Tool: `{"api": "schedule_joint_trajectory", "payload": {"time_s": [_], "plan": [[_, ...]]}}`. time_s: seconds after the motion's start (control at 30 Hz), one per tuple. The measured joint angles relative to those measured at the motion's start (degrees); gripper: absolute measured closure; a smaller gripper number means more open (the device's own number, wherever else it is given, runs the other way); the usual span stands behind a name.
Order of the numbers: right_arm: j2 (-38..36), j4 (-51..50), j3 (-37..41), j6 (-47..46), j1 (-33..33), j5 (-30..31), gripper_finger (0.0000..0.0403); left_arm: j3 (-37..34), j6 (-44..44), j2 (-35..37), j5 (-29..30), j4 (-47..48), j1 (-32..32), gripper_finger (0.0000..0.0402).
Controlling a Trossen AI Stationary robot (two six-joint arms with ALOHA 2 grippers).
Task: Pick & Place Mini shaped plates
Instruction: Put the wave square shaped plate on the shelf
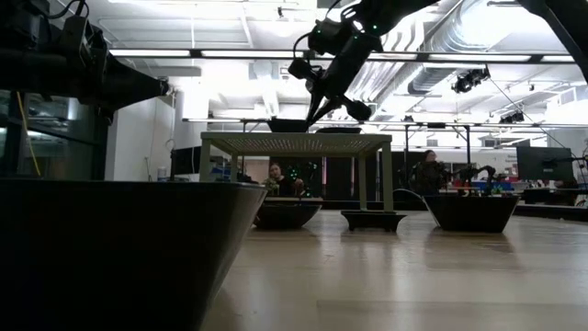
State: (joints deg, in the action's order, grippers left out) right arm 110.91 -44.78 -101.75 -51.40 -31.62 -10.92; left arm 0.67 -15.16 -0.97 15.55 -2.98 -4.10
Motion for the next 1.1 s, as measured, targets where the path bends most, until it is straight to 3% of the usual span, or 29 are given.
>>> {"api": "schedule_joint_trajectory", "payload": {"time_s": [1.1], "plan": [[0.0,0.0,0.0,1.5,0.0,-0.9,0.0402,0.0,0.0,0.0,0.0,0.0,0.0,0.0316]]}}
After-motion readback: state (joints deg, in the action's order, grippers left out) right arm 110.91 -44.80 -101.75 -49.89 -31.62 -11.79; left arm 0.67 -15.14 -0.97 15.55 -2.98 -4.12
